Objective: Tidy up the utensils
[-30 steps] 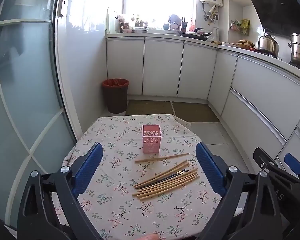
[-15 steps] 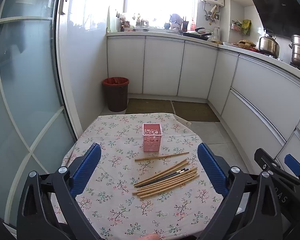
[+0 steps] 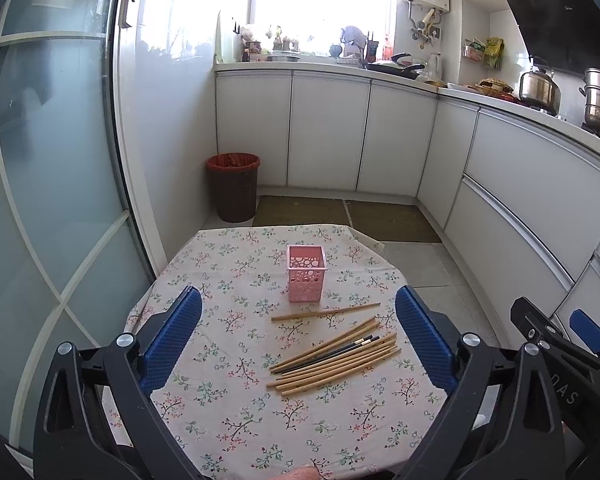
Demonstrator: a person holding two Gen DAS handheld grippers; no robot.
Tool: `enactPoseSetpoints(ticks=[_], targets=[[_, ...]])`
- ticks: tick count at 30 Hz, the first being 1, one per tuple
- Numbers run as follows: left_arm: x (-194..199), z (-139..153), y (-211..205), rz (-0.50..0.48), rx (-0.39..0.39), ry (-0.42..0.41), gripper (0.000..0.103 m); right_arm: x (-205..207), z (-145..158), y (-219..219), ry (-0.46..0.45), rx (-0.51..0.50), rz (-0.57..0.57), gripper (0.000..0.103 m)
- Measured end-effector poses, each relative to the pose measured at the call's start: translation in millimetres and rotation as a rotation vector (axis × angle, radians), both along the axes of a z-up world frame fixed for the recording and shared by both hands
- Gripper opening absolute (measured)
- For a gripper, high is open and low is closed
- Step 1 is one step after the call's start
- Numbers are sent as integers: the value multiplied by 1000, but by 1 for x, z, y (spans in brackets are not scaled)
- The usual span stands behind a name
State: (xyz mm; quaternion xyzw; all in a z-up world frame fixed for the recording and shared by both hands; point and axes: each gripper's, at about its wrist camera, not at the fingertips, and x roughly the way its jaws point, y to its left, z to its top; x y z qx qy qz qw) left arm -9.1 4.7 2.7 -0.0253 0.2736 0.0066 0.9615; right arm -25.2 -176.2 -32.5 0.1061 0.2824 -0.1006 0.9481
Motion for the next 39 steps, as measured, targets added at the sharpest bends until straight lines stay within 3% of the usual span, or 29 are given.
enactPoseSetpoints(ticks=[39], targets=[[4,-3,-5,4,-1,31,94,1,-4,0,16,14,5,96]])
